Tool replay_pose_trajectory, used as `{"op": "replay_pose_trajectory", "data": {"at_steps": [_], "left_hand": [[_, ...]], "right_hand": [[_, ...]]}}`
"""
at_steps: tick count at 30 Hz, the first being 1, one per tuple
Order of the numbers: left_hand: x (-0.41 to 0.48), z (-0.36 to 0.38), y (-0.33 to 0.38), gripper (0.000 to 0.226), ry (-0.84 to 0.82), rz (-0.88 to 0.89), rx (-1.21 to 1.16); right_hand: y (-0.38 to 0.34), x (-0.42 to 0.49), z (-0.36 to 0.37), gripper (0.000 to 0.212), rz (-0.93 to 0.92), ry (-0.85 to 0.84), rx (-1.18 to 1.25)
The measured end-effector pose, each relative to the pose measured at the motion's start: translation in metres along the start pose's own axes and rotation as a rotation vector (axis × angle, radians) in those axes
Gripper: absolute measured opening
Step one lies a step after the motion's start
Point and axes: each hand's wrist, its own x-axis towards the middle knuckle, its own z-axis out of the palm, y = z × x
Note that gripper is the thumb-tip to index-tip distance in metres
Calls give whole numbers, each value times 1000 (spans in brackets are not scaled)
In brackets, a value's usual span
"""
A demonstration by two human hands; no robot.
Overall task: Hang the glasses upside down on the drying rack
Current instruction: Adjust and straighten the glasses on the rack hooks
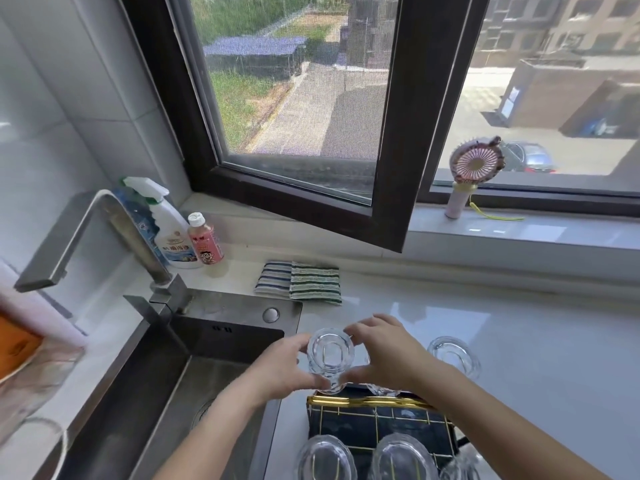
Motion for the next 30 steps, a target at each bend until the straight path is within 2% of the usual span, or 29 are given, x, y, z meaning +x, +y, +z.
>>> {"op": "replay_pose_trajectory", "data": {"at_steps": [8,18,30], "left_hand": [[2,-3,2,71,-36,15,38],[5,-4,1,57,-73,50,57],[5,-4,-2,61,-78,60,57]], "right_hand": [[-2,-1,-2,70,15,22,-35],[-1,-2,-2,69,11,29,-54],[0,-2,-1,70,15,18,-68]]}}
